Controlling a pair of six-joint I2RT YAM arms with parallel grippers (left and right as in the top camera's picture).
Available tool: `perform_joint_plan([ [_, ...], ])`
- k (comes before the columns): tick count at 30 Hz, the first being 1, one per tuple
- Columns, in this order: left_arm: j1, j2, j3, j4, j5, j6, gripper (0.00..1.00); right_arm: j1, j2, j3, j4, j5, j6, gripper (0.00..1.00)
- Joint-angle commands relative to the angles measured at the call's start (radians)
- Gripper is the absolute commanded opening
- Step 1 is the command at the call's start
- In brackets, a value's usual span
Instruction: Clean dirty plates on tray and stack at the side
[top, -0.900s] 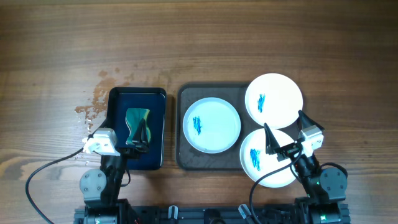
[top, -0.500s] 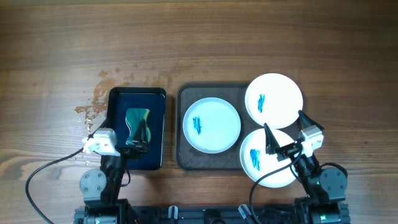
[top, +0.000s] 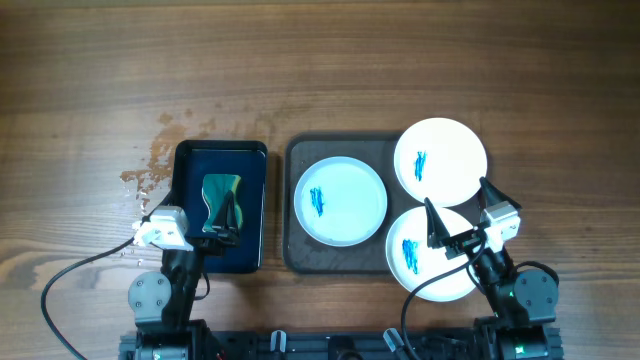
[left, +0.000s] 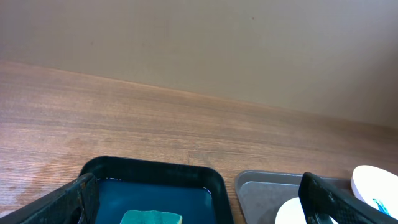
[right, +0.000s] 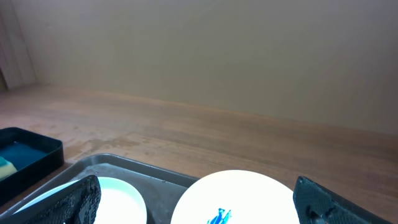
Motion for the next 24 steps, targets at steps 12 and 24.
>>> perform_joint_plan([
  [12,0.006,0.030,0.004,-0.013,-0.006,-0.065,1.00,0.003,-0.002,-0.001,0.003,0.007,-0.012,1.00],
  [24,0.006,1.110,0.899,-0.557,-0.018,-0.092,1.00,0.003,-0.002,-0.001,0.003,0.007,-0.012,1.00],
])
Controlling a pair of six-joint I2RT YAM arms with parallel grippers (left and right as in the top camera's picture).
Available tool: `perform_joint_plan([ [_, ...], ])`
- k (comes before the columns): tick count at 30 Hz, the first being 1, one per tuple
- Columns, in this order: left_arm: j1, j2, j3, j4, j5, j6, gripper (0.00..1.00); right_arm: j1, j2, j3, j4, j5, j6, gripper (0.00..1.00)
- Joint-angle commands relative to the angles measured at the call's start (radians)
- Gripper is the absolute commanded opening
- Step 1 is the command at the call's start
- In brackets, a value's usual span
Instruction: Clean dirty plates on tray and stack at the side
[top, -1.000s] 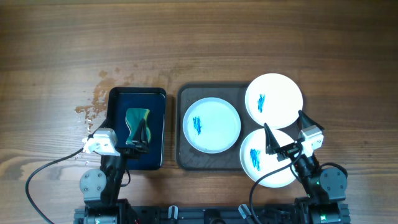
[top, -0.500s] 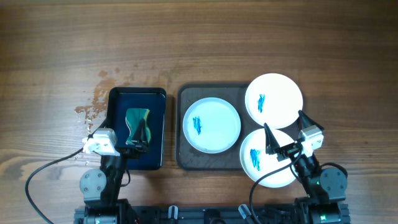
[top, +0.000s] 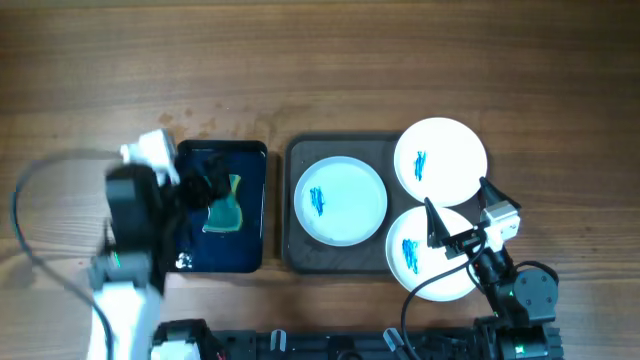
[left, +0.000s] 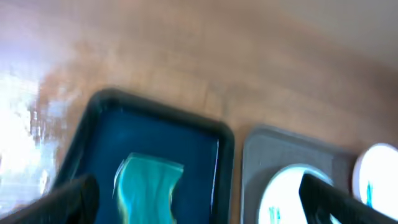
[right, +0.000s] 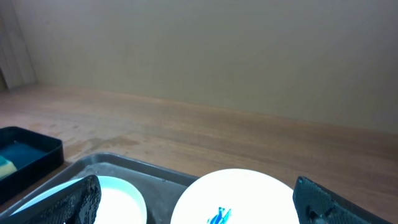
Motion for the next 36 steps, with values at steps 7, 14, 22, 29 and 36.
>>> perform_joint_plan([
  [7,0.005,0.640,0.613,-0.687,-0.025,-0.001,1.00,0.003,-0.005,-0.001,0.006,0.007,-0.012,1.00],
  [14,-0.072,0.639,0.600,-0.562,0.129,0.435,1.00,0.003,-0.005,-0.001,0.006,0.007,-0.012,1.00],
  [22,-0.105,0.639,0.600,-0.521,0.130,0.444,1.00,0.003,-0.005,-0.001,0.006,0.007,-0.012,1.00],
  [29,-0.105,0.639,0.600,-0.501,0.134,0.444,1.00,0.003,-0.005,0.010,0.000,-0.159,0.037,1.00],
  [36,-0.105,0.639,0.600,-0.473,0.134,0.444,1.00,0.003,0.267,0.291,-0.188,-0.298,0.184,1.00],
])
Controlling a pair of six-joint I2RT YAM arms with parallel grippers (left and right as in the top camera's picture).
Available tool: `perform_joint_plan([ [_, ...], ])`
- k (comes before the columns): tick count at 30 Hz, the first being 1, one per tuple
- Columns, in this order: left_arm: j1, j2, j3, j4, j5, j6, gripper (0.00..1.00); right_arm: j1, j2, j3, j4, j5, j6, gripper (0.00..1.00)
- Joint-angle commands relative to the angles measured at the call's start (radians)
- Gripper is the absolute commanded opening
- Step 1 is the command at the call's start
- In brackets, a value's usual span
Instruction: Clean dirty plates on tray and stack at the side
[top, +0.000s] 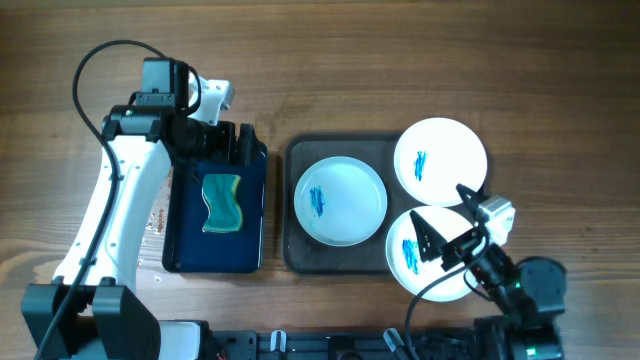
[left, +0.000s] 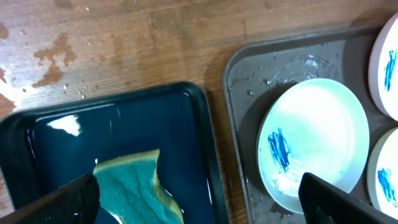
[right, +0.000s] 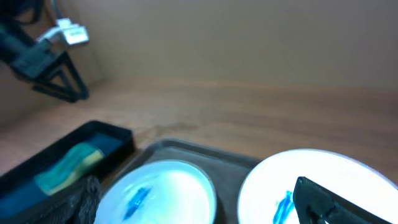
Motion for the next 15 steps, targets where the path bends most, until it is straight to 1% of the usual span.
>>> perform_joint_plan([
  [1,0.000,0.000,0.007,0.005,0.019,0.019,1.00,0.003,0.276,0.215,-0.049,-0.130,0.004,1.00],
  [4,0.000,0.000,0.007,0.004,0.020,0.019,1.00,0.003,0.715,0.473,-0.152,-0.304,0.000,1.00],
  [5,0.000,0.000,0.007,0.000,0.019,0.019,1.00,0.005,0.867,0.576,-0.232,-0.377,-0.039,1.00],
  [7,0.000,0.000,0.007,0.000,0.019,0.019,1.00,0.031,1.121,0.768,-0.451,-0.387,-0.179,1.00],
  [8,0.000,0.000,0.008,0.000,0.019,0.019,1.00,0.062,1.246,0.872,-0.589,-0.299,-0.225,1.00],
  [10,0.000,0.000,0.007,0.000,0.019,0.019,1.00,0.131,1.395,0.985,-0.733,-0.091,-0.222,1.00],
  [11,0.000,0.000,0.007,0.000,0.019,0.019,1.00,0.172,1.445,1.014,-0.754,0.012,-0.188,1.00],
  [14,0.000,0.000,0.007,-0.006,0.019,0.019,1.00,0.271,1.469,1.015,-0.714,0.211,-0.112,1.00],
  [15,0.000,0.000,0.007,-0.009,0.019,0.019,1.00,0.290,1.469,1.015,-0.699,0.216,-0.113,1.00],
])
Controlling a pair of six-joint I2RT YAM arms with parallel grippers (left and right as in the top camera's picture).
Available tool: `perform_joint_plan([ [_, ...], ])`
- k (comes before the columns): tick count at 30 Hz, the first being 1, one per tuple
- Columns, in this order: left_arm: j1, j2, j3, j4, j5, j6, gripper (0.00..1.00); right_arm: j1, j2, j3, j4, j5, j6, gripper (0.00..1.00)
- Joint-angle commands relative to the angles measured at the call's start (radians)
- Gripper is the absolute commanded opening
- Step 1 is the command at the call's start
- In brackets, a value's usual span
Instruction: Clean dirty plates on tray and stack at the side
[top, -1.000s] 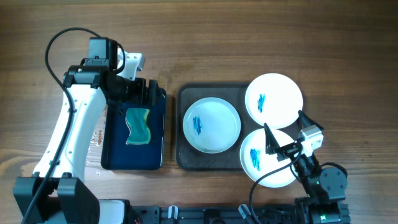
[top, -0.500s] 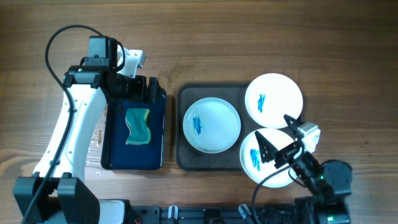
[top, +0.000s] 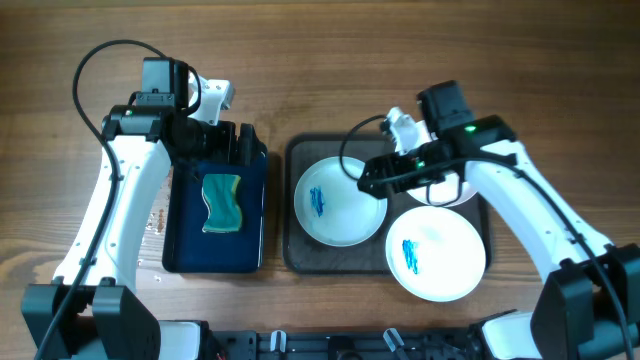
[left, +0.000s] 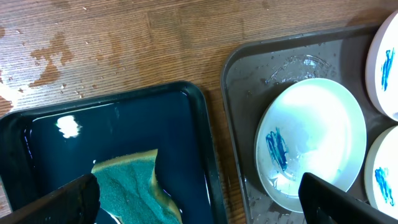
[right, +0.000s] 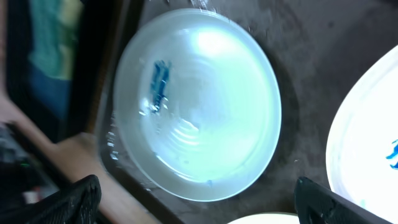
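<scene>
Three white plates smeared with blue sit on the grey tray: a left plate, a front right plate, and a back right one mostly hidden under my right arm. My right gripper hangs open over the left plate's right rim, holding nothing. A green sponge lies in the dark blue water basin. My left gripper is open over the basin's far edge, with the sponge and the left plate below it.
Water stains mark the wood left of the basin. In the right wrist view a second smeared plate lies close beside the left one. A black cable loops behind the left arm.
My right gripper was low at the front right by the front plate; now it is over the tray above the left plate, looking down. The left arm has not moved.
Both arms rested at the table's front edge, grippers open, the left one over the basin. Then the left arm was beside the basin's far left corner, then over its far edge. The right arm stayed at the front until now, when it is above the left plate.
</scene>
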Motion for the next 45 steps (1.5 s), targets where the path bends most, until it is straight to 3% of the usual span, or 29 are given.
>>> perform_joint_plan([
  [1,0.000,0.000,0.006,-0.012,0.013,0.019,1.00,0.064,0.004,0.030,0.040,0.174,0.044,1.00],
  [7,0.000,0.000,0.006,-0.042,0.105,0.012,1.00,0.068,0.004,0.029,0.050,0.151,0.086,1.00],
  [8,0.000,0.000,0.006,-0.050,0.097,0.012,0.95,0.068,0.004,0.029,0.055,0.148,0.085,0.99],
  [9,0.001,0.001,0.006,-0.061,0.069,0.012,0.64,0.068,0.004,0.029,0.053,0.148,0.085,1.00],
  [10,0.001,0.001,0.006,-0.081,0.048,0.006,0.73,0.068,0.004,0.029,0.053,0.148,0.085,1.00],
  [11,0.001,0.001,0.006,-0.103,0.015,-0.040,0.88,0.068,0.004,0.029,0.051,0.149,0.085,1.00],
  [13,0.001,0.003,0.006,-0.137,-0.076,-0.121,0.61,0.068,0.006,0.029,0.051,0.150,0.094,1.00],
  [14,0.001,0.004,0.006,-0.140,-0.090,-0.151,0.65,0.068,0.008,0.029,0.051,0.154,0.114,1.00],
  [17,0.001,0.018,-0.024,-0.144,-0.194,-0.246,0.63,0.068,0.008,0.027,0.051,0.156,0.119,1.00],
  [19,0.001,0.040,-0.068,-0.148,-0.244,-0.281,0.75,0.068,0.008,0.027,0.051,0.156,0.118,1.00],
  [20,0.001,0.054,-0.086,-0.150,-0.259,-0.296,0.74,0.068,0.008,0.027,0.051,0.156,0.118,1.00],
  [22,0.001,0.084,-0.121,-0.132,-0.258,-0.300,0.63,0.068,0.009,0.027,0.050,0.156,0.118,1.00],
  [25,0.001,0.118,-0.176,-0.071,-0.259,-0.304,0.58,0.068,0.011,0.027,0.050,0.156,0.117,1.00],
  [28,0.001,0.122,-0.237,0.009,-0.259,-0.303,0.70,0.068,0.011,0.027,0.050,0.156,0.114,1.00],
  [32,0.002,0.126,-0.298,0.096,-0.259,-0.303,0.75,0.068,0.011,0.027,0.047,0.156,0.114,1.00],
  [35,0.001,0.145,-0.304,0.119,-0.259,-0.300,0.61,0.068,0.011,0.027,0.044,0.156,0.112,1.00],
  [38,0.001,0.188,-0.304,0.146,-0.258,-0.300,0.57,0.068,0.011,0.027,0.036,0.155,0.112,1.00],
  [40,0.001,0.208,-0.304,0.161,-0.259,-0.300,0.45,0.068,0.011,0.027,0.033,0.156,0.112,0.99],
  [43,0.001,0.208,-0.304,0.185,-0.259,-0.300,0.10,0.068,0.011,0.027,0.037,0.156,0.112,1.00],
  [45,0.001,0.208,-0.304,0.198,-0.259,-0.300,0.04,0.068,0.011,0.027,0.039,0.156,0.112,1.00],
])
